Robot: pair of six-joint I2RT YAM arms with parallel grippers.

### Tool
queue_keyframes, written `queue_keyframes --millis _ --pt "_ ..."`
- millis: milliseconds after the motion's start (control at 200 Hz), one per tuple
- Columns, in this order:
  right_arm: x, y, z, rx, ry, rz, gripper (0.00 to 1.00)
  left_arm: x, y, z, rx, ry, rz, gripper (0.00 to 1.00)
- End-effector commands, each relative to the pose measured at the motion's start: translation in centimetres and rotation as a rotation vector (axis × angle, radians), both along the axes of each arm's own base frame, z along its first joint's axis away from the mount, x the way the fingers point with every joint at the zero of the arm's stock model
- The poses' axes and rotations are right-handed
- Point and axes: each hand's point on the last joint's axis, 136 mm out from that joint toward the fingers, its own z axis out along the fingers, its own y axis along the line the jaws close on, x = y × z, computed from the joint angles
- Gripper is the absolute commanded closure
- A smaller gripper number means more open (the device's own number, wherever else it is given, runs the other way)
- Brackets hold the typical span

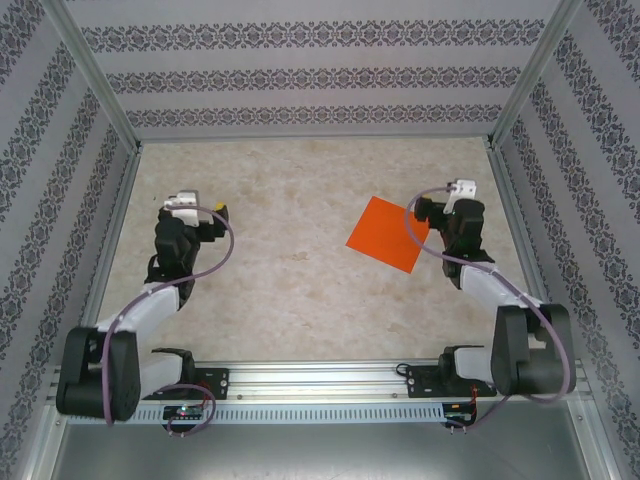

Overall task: Fold a paper plane with a square sheet of paper (pick it up from the middle)
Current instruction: Move the square sheet of paper to the center of the table.

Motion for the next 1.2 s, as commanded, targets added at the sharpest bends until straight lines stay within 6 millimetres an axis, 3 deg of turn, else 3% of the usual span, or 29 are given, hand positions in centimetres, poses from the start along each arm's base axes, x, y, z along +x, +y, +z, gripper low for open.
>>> queue_keyframes --millis 0,75,175,280,365,410,604,779,919,1039,1194 --pt "-2.7 -0.6 -0.5 0.195 0.169 -0.127 0.02 -1.6 0.6 1.2 -0.117 0.019 0.035 0.00" --pt "-3.6 0.3 -0.3 0.342 0.218 -0.123 0.02 -2.0 1.4 1.7 -0.207 0.059 0.102 0.00" --pt "-3.9 5.2 0.5 0.522 0.234 0.117 0.02 -2.3 1.2 1.5 -0.302 0.173 0.133 0.00" --pt "-3.9 8.4 0.3 0.604 0.294 0.177 0.04 -2.9 1.6 0.0 -0.419 0.267 0.209 0.00" --pt "-3.9 11.2 -0.5 0.573 0.385 0.220 0.07 -2.6 -1.2 -0.7 -0.448 0.305 0.053 0.00" --pt "-3.9 11.7 -1.3 0.540 0.433 0.185 0.07 -2.5 -2.6 -0.8 -0.484 0.315 -0.021 0.00" --pt "-3.6 14.8 -4.5 0.504 0.555 0.162 0.14 -3.1 -5.0 -2.4 -0.619 0.405 -0.109 0.00" --pt "-3.0 15.6 -6.3 0.433 0.628 0.111 0.17 -3.0 -9.5 -3.1 -0.649 0.478 -0.294 0.00" --pt "-2.4 17.0 -7.4 0.435 0.669 0.123 0.22 -3.9 -13.6 -4.1 -0.535 0.548 -0.382 0.00" --pt "-1.8 16.1 -8.6 0.399 0.701 0.041 0.22 -4.3 -16.1 -5.0 -0.497 0.586 -0.427 0.00" --pt "0.5 16.1 -9.5 0.369 0.739 0.028 0.23 -4.5 -18.6 -5.5 -0.463 0.611 -0.472 0.00"
